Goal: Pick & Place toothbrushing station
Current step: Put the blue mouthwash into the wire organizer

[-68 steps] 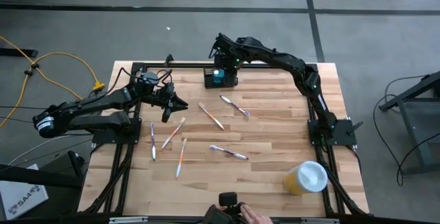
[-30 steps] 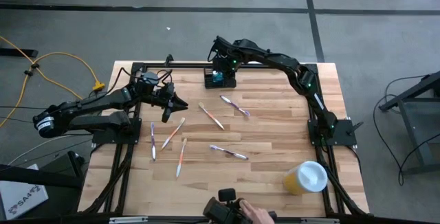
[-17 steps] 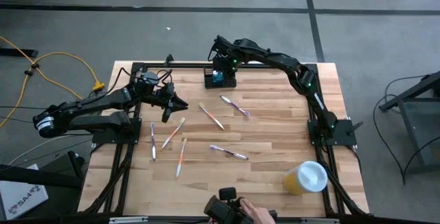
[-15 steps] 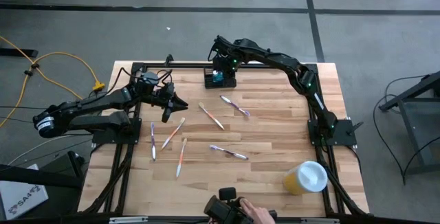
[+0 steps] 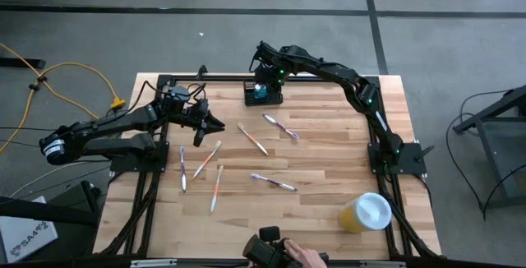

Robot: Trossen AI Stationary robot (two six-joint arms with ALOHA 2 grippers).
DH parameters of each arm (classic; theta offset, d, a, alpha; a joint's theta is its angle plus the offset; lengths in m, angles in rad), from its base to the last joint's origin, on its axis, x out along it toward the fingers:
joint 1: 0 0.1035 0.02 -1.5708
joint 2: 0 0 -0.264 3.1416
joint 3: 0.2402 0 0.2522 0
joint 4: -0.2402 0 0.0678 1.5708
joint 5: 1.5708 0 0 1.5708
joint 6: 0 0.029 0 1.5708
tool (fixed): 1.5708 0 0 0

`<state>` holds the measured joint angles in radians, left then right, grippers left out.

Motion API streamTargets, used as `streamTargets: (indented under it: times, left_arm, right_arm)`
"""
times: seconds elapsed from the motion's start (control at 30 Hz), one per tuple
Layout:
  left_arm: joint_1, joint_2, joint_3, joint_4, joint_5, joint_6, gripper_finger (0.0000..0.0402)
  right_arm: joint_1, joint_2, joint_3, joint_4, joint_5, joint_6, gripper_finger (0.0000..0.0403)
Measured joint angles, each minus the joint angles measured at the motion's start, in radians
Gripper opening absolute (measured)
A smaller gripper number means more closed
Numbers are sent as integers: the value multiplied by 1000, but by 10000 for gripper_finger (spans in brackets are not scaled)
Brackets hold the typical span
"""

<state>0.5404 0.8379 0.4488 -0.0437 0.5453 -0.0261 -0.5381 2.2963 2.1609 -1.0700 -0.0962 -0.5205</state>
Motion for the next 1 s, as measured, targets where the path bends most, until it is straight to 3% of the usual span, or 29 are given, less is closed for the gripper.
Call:
streamTargets:
  times: [1.0]
  left_arm:
    - [0, 0, 0, 0, 0, 0, 71]
  right_arm:
    - [-8, 1, 0, 9, -4, -26, 103]
